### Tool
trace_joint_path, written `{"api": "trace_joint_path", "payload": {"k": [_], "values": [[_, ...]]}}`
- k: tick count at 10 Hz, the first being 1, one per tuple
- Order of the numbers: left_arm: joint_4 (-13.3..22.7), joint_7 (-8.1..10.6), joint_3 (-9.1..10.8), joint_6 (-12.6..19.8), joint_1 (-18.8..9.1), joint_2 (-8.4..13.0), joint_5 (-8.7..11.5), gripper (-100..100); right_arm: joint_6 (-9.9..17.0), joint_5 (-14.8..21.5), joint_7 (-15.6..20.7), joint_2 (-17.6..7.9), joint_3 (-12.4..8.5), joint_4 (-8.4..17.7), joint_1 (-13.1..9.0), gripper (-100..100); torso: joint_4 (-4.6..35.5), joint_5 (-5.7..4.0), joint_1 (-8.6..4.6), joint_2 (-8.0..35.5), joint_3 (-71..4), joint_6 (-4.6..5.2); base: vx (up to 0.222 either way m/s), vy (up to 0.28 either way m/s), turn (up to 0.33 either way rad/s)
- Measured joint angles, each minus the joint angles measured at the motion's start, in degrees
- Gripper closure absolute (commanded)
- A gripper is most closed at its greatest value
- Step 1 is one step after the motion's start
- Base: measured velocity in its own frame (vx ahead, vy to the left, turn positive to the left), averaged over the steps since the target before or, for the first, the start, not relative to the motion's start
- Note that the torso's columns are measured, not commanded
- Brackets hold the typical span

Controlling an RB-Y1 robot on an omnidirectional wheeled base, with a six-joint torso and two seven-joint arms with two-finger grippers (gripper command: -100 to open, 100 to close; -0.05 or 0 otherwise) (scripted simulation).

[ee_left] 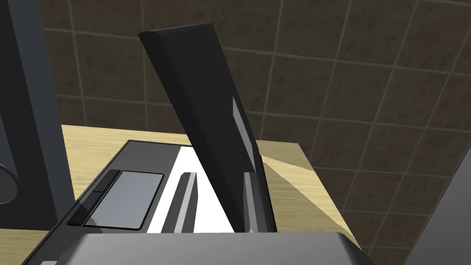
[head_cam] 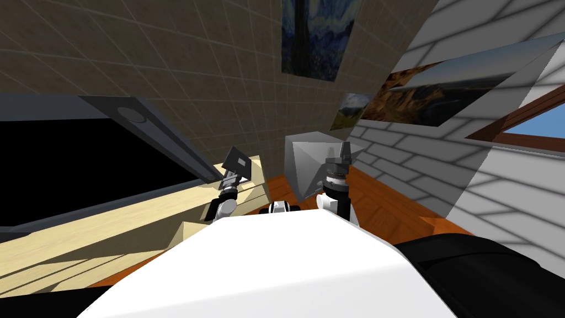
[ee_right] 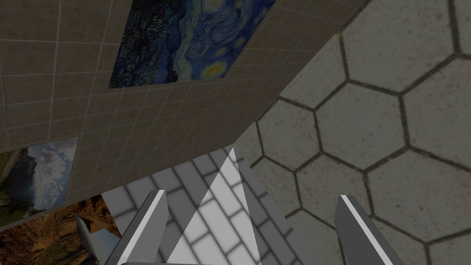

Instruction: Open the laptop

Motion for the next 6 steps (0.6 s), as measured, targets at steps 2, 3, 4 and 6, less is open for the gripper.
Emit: {"api": "trace_joint_path", "payload": {"k": [2, 3, 4, 6], "values": [[1.4, 1.38, -0.77, -1.6, -0.4, 0.2, 1.3, 100, 0.0, 0.0, 0.0, 0.0, 0.0, 0.0, 0.0, 0, 0.1, -0.18, -0.35, 0.0, 0.0, 0.12, -0.028, 0.047, -0.022], [2.7, 2.04, -1.20, -2.8, -1.3, 0.3, 1.8, 100, 0.0, 0.0, 0.0, 0.0, 0.0, 0.0, 0.0, 0, 0.2, -0.22, -0.41, 0.1, 0.0, 0.30, -0.081, 0.117, -0.083], [4.6, 3.29, -2.33, -4.8, -2.5, 0.4, 2.6, 100, 0.0, 0.0, 0.0, 0.0, 0.0, 0.0, 0.0, 0, 0.2, -0.20, -0.33, 0.2, 0.1, 0.33, -0.067, 0.090, -0.088], [7.4, 4.94, -3.47, -7.7, -4.0, 0.5, 3.6, 100, 0.0, 0.0, 0.0, 0.0, 0.0, 0.0, 0.0, 0, 0.2, -0.25, -0.49, 0.1, 0.0, 0.25, -0.051, 0.071, -0.055]]}}
